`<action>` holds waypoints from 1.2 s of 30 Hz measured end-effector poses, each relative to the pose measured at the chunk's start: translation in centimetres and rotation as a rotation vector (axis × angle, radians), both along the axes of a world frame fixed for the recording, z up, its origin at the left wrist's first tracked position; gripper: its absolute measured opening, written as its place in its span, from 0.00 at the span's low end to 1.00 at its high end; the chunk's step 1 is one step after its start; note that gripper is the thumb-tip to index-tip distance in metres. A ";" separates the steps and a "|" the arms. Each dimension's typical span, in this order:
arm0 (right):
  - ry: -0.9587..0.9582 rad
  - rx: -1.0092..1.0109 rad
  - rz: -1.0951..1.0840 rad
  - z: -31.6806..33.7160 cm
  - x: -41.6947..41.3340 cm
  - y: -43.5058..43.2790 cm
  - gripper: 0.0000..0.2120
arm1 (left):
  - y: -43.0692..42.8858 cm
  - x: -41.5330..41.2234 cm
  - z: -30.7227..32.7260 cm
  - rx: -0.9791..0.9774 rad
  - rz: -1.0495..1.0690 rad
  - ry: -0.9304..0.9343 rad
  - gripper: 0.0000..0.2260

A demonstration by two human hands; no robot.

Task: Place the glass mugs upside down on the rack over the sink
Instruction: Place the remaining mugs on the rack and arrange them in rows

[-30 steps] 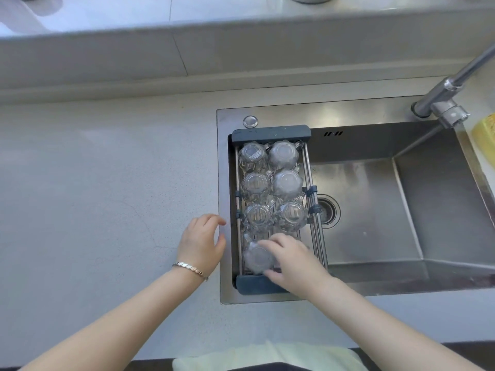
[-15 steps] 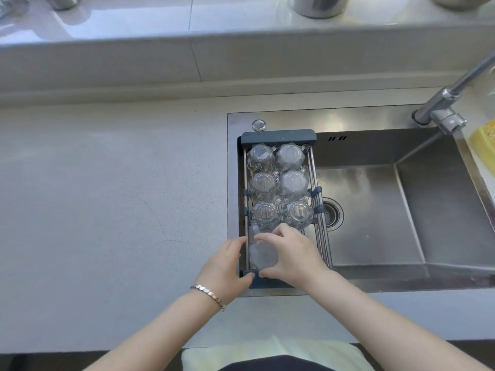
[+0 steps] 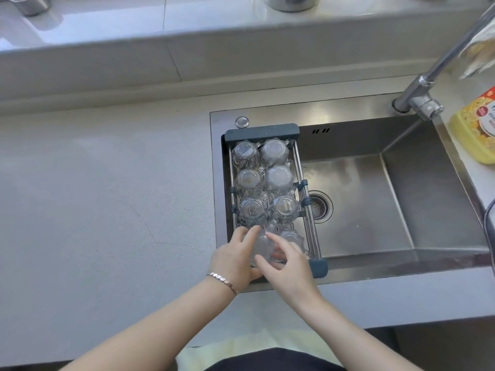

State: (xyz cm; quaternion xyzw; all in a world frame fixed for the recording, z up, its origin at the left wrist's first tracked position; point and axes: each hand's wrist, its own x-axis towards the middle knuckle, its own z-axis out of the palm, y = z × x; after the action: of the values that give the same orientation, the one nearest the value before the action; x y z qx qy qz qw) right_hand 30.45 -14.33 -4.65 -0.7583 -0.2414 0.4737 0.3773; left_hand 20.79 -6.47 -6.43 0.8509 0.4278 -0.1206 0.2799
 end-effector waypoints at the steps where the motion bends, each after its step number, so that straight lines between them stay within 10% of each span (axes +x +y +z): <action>1: 0.023 -0.007 0.026 0.0 0.2 0.0 0.24 | 0.3 0.1 0.0 -0.005 -0.002 0.039 0.32; 9: -0.410 -0.155 0.199 -1.2 6.2 -1.1 0.14 | 0.9 3.4 -1.0 0.110 -0.067 0.284 0.30; 20: -0.577 -0.526 0.458 -3.1 5.3 1.1 0.39 | 0.7 3.2 -1.4 0.014 0.014 0.185 0.31; 36: -0.591 -0.375 0.387 -3.1 6.0 0.1 0.35 | 0.9 2.1 -2.6 0.052 -0.050 0.191 0.30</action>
State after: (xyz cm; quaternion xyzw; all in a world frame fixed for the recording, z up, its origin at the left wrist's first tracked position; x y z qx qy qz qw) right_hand 36.48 -14.22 -7.75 -0.8581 -0.3872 0.3334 0.0507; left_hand 22.92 -5.58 -9.02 0.8530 0.4340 -0.1971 0.2125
